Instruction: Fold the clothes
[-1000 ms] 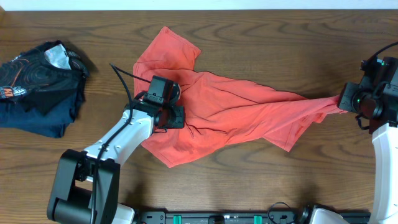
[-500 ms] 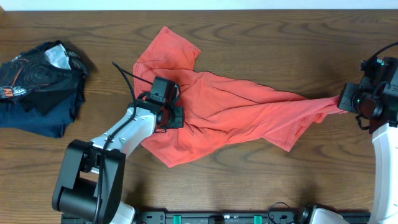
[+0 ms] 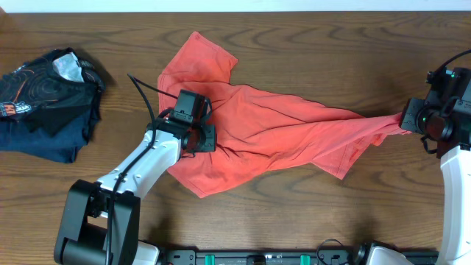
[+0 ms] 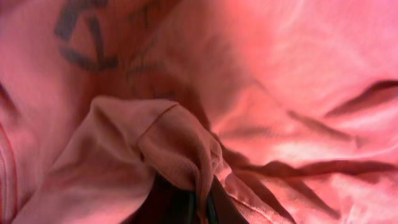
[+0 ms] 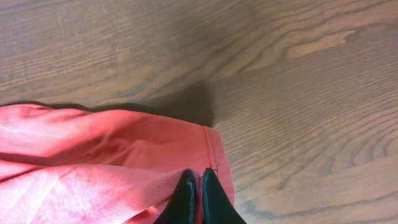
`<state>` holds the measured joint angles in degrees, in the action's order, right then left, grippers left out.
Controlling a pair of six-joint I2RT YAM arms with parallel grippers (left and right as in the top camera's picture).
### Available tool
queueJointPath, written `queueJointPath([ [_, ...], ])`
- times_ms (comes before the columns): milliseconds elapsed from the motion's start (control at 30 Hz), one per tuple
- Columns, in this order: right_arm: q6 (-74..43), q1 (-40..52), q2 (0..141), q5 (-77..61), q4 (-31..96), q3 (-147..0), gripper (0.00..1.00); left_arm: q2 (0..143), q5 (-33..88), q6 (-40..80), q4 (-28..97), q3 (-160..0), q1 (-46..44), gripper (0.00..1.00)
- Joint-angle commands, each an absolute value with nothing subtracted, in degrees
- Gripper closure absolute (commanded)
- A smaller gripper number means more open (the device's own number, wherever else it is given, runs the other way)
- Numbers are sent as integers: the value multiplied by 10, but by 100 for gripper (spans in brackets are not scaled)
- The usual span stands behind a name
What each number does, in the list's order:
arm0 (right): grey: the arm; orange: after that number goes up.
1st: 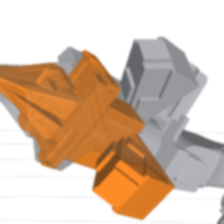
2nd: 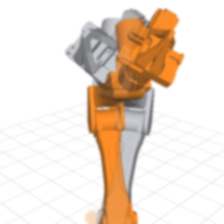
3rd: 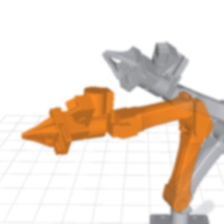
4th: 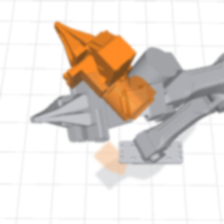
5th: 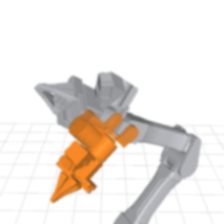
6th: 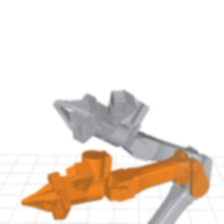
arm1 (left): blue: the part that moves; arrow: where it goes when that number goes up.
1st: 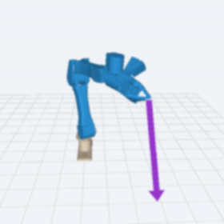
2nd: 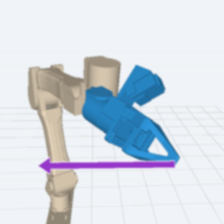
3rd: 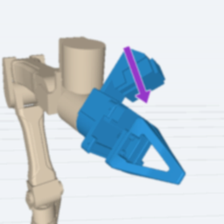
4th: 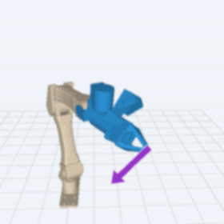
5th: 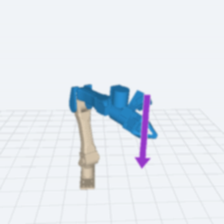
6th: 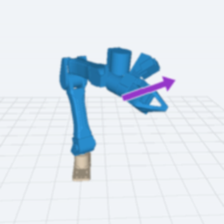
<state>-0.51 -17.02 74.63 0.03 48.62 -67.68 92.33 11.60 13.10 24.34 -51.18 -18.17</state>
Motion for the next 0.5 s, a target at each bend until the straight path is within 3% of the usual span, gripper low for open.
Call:
queueJointPath([
  [0,4,-172,747,11,487,-677,99,916,109,127,256,-524,-184,94],
  [467,-3,-172,747,66,497,-677,99,916,39,122,295,-524,-165,93],
])
